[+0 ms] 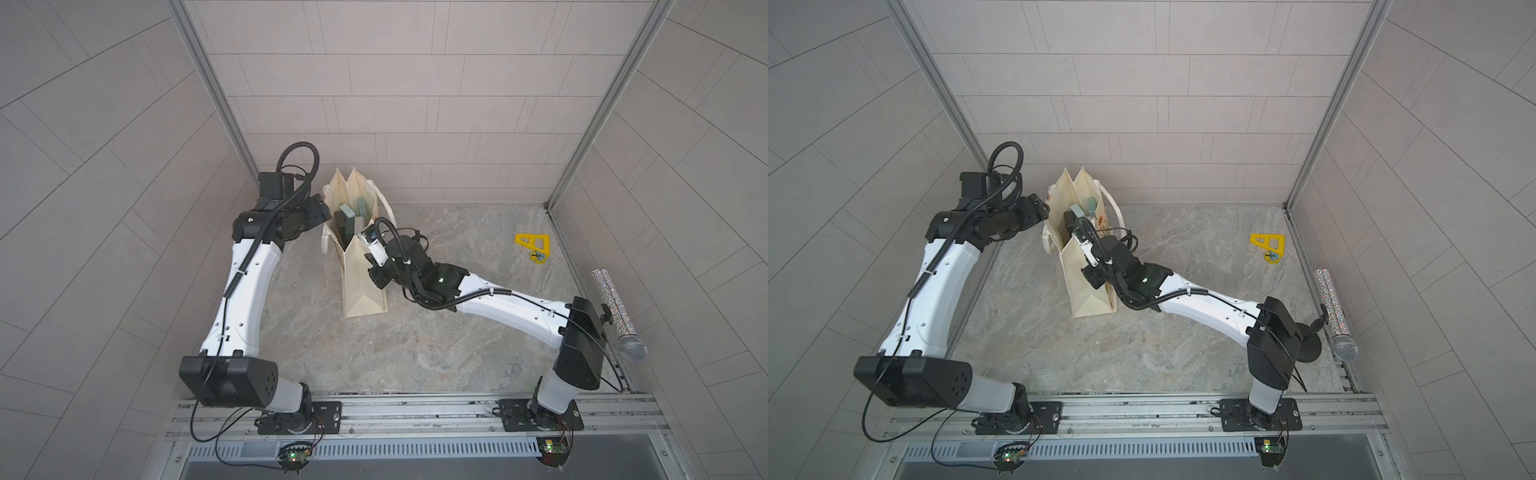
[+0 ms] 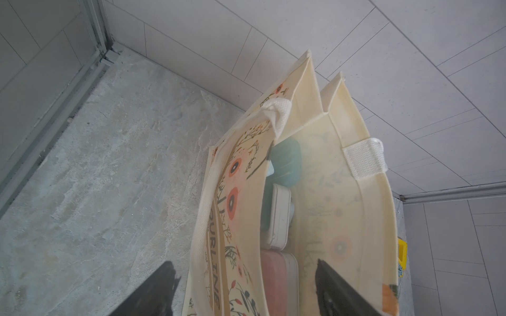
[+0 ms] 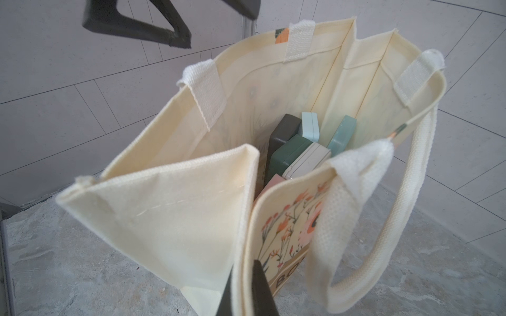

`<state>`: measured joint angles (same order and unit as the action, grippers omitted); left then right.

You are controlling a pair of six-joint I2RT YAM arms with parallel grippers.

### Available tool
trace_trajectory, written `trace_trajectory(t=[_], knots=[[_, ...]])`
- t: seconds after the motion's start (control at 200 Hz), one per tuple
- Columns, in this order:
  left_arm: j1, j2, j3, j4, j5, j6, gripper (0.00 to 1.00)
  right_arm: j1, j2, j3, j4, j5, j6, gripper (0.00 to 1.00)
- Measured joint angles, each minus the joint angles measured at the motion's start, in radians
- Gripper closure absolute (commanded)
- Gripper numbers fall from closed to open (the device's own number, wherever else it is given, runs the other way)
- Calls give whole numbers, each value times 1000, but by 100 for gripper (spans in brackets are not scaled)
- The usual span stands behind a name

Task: Take out the pencil case from the canvas bag
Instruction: Pick up the canvas bag from the center of the board.

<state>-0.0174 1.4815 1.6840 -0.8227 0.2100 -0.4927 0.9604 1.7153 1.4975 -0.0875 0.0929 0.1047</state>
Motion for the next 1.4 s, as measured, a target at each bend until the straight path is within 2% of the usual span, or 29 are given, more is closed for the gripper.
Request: trace_trajectory(t=[0.07, 0.155, 0.24, 0.31, 0.32, 0.39, 0.475, 0.57, 0.811, 1.056, 1.176, 1.396], knots=[[0, 40, 1, -6, 10, 13, 31, 0, 0, 0, 0, 0, 0, 100], [0, 86, 7, -16, 18, 18, 45, 0, 0, 0, 0, 0, 0, 100], [0, 123, 28, -34, 22, 37, 66, 0, 0, 0, 0, 0, 0, 100], [0, 139, 54, -53, 25, 40, 98, 1, -1, 0, 0, -2, 0, 98], [0, 140, 57, -56, 24, 40, 100, 1, -1, 0, 0, -2, 0, 97], [-2, 154, 96, -89, 11, 50, 100, 3, -9, 0, 0, -7, 2, 83], [-3, 181, 152, -145, -10, 66, 100, 8, -37, -15, 4, -10, -5, 60], [-2, 214, 229, -210, -57, 94, 100, 11, -124, -72, 15, 11, -3, 50], [11, 240, 448, -351, -188, 192, 100, -16, -433, -278, 73, 163, 21, 49], [24, 296, 635, -410, -211, 321, 100, -210, -632, -452, 57, 232, 123, 53], [-5, 293, 593, -376, -224, 356, 100, -272, -662, -502, 19, 219, 169, 54], [-185, 238, 359, -283, -271, 373, 100, -285, -668, -571, -21, 118, 256, 57]])
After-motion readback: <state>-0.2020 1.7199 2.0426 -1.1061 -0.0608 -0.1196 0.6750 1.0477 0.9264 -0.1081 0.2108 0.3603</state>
